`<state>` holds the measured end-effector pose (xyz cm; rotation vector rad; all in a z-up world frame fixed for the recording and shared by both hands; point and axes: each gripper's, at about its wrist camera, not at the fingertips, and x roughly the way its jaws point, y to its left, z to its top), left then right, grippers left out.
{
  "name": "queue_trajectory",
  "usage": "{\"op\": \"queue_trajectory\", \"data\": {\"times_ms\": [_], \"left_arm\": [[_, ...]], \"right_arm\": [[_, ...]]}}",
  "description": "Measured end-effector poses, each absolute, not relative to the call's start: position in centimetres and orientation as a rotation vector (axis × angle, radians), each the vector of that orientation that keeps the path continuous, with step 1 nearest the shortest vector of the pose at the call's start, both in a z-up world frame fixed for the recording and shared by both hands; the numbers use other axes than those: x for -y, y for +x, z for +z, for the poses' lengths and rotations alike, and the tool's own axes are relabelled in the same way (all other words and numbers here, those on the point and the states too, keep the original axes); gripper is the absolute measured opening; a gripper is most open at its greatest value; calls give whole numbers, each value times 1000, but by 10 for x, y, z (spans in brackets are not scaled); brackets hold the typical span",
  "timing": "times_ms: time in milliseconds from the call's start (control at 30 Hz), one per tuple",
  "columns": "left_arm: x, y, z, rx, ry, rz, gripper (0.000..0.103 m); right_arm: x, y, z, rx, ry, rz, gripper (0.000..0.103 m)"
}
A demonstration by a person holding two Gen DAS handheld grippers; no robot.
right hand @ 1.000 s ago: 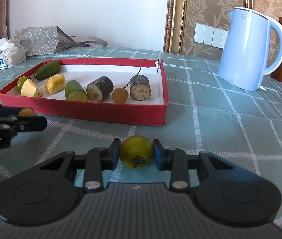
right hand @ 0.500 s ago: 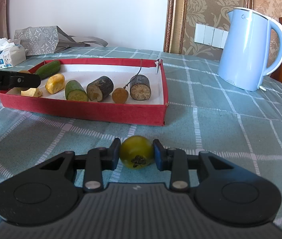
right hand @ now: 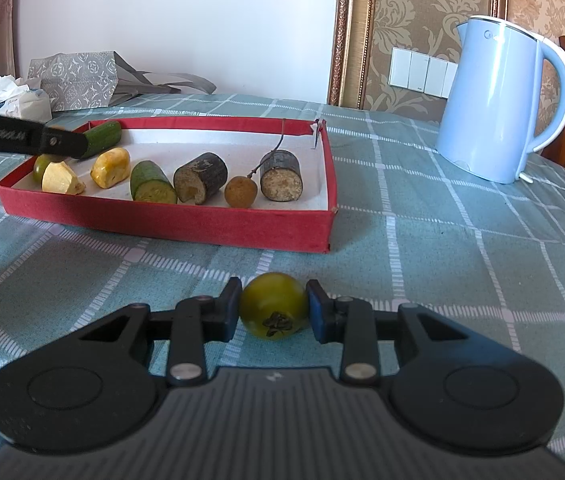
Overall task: Organize fruits
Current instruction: 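Carry the brown fruit into the red box and open the left gripper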
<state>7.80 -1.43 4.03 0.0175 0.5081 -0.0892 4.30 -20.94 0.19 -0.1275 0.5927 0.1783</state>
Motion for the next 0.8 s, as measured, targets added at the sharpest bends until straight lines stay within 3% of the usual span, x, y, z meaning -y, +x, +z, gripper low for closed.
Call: {"op": "queue_trajectory", "data": {"times_ms": [800], "left_arm": [[31, 165, 23, -588, 86, -40, 30]], "right_arm": [[210, 43, 2, -593, -126, 179, 33]]}}
